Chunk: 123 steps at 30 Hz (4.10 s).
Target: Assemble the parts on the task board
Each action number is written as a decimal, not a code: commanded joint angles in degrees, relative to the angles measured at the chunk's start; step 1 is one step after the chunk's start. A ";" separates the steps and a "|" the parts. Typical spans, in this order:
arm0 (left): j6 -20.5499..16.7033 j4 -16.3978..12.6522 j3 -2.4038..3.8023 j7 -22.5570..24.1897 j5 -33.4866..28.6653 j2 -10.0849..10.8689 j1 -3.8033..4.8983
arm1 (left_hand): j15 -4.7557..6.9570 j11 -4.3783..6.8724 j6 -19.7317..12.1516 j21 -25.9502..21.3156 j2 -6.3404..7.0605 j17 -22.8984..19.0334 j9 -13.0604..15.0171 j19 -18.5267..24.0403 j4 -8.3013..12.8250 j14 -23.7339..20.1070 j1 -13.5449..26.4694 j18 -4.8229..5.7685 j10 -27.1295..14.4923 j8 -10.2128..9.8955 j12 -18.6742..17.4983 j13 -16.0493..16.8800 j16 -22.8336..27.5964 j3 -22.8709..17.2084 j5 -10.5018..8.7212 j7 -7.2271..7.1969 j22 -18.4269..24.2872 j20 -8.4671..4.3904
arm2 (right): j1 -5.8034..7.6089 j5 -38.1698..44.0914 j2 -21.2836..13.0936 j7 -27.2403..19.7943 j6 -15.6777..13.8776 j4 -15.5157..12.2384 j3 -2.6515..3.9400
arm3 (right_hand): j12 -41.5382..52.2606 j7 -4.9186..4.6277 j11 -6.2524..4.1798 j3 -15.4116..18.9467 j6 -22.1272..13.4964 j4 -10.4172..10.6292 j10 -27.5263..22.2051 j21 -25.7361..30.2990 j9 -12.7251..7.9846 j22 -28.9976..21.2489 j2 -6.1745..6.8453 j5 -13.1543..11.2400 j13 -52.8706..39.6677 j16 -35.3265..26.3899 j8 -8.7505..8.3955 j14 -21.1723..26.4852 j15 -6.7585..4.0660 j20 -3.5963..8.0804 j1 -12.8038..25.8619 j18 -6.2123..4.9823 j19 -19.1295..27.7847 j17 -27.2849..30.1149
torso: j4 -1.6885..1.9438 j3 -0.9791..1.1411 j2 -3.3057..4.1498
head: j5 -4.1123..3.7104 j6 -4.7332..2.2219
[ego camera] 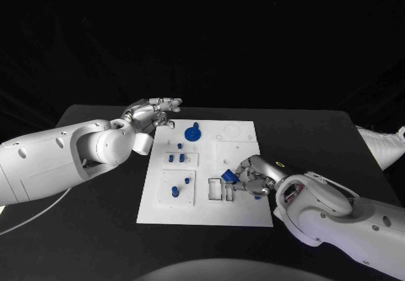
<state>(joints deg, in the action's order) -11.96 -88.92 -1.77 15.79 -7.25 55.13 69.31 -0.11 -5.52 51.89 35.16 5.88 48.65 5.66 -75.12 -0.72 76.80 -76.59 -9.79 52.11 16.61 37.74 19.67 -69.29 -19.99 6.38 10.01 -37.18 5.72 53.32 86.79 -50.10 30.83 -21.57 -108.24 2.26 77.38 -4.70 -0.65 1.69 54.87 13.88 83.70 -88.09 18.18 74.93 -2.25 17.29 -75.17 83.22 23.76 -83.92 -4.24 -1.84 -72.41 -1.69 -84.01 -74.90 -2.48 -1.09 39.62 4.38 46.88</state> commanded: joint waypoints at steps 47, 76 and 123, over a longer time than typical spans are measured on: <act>1.14 -0.08 0.02 0.23 0.22 -0.31 0.03 | -0.37 0.07 -0.44 -0.12 -0.04 -0.06 0.07 0.04 0.07 -0.13 -0.27 -0.54 -0.42 0.23 0.20 -0.06 -0.11 -0.07 0.12 0.14 0.08 0.22 | 0.46 -7.52 5.68 2.63 5.87 3.33 -0.08 | -4.98 1.16 -0.23 12.58 1.98 2.02 -1.54 0.45 6.41 11.37 -1.78 -13.77 -1.96 -0.81 -0.35 -3.51 -0.46 0.43 16.67 0.85 -4.96 -1.40 | 0.24 0.03 0.11 | 1.03 0.49; 1.39 0.20 0.00 0.07 0.22 -0.46 0.01 | -0.36 0.10 -0.83 -0.24 -0.42 -0.34 0.13 0.15 0.23 -0.28 -0.53 -0.59 -0.74 0.79 0.61 -0.25 -0.04 -0.53 0.21 0.13 0.13 0.25 | 0.38 -9.15 2.13 -0.57 1.05 1.50 -0.06 | -4.29 1.43 -0.43 8.76 2.71 -5.45 -0.81 0.18 7.93 11.88 -3.12 -10.23 -3.01 -0.83 -0.78 -3.69 -0.70 0.64 3.66 0.96 -5.12 -1.96 | 0.31 0.03 0.07 | 0.56 0.33; 1.66 0.26 -0.18 0.00 0.22 -0.12 -0.19 | -0.36 0.09 -0.87 -0.25 -0.46 -0.37 0.15 0.16 0.23 -0.29 -0.53 -0.60 -0.77 0.87 0.67 -0.28 -0.03 -0.59 0.21 0.13 0.12 0.25 | -0.19 8.98 -5.90 2.75 12.53 1.75 -0.08 | -6.46 0.29 0.53 8.94 1.21 -6.18 -2.02 0.63 9.24 11.37 -2.26 -5.92 -2.23 -1.05 -5.29 -3.69 0.11 -0.13 -1.02 0.83 -4.93 -2.41 | -0.26 0.06 0.03 | -1.10 -0.06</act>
<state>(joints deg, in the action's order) -11.51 -88.59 -1.97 15.55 -7.25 55.02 69.12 -0.30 -5.51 51.38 35.16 5.58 48.34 5.75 -75.12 -0.49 76.60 -76.89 -9.79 51.70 17.26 38.16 19.43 -69.28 -20.21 6.37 10.12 -37.11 5.71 53.29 93.15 -56.09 32.78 -11.37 -106.61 2.23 71.34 -4.29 -0.16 10.61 56.28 7.88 81.99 -87.65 27.53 74.90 -3.68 11.58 -79.55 82.44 18.69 -84.03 -4.06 -1.87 -72.36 -1.70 -84.00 -74.93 -2.72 -1.03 39.64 3.26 46.75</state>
